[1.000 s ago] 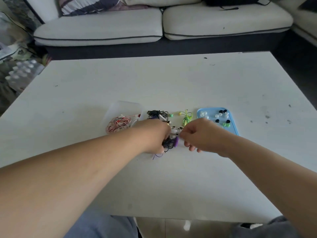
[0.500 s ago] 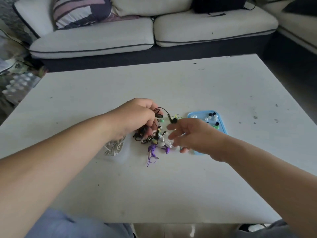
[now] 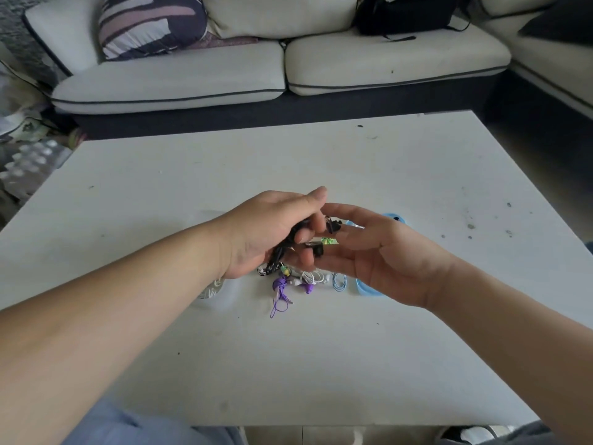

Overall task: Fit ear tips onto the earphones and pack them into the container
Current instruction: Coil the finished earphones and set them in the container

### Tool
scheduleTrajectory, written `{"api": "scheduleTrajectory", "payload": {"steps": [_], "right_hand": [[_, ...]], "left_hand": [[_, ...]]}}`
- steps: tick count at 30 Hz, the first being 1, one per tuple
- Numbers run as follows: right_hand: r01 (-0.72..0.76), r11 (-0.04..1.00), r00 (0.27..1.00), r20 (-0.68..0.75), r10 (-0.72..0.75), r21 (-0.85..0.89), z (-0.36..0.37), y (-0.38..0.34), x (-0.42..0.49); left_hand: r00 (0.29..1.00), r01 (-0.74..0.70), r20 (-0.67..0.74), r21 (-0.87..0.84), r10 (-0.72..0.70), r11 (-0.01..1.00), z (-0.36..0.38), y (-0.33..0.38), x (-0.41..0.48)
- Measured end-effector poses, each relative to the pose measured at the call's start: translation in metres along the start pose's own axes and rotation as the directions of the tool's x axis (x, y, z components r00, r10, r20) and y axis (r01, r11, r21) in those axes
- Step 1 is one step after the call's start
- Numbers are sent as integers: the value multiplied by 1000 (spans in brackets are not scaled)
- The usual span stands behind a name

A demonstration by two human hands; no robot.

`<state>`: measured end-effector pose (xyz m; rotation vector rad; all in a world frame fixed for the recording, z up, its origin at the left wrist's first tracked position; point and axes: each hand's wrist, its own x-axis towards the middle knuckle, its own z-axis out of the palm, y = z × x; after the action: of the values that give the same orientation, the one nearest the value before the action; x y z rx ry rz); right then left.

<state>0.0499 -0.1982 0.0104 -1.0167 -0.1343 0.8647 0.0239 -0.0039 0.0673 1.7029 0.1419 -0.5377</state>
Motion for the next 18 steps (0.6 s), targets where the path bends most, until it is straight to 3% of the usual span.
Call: {"api": "scheduleTrajectory", "payload": {"steps": [7,11,15,18], "right_hand": [[76,996,995,63,-73,-51,-2,1,-4],[109,992,991,-65,-113,-63,-4,2,-4],[98,995,986,-133,-99,-15,-7,3,-4],[97,995,985,-138,-101,-36,-7,5,-3]], "left_hand": [[999,-4,-33,-79,2,997,4,-1,6],[995,8,-102,-40,-12,999,7,-2,10],[993,26,-115,-71,-34,997,11,-5,13],[992,12,-129,-2,-12,1000,13,-8,15]]}}
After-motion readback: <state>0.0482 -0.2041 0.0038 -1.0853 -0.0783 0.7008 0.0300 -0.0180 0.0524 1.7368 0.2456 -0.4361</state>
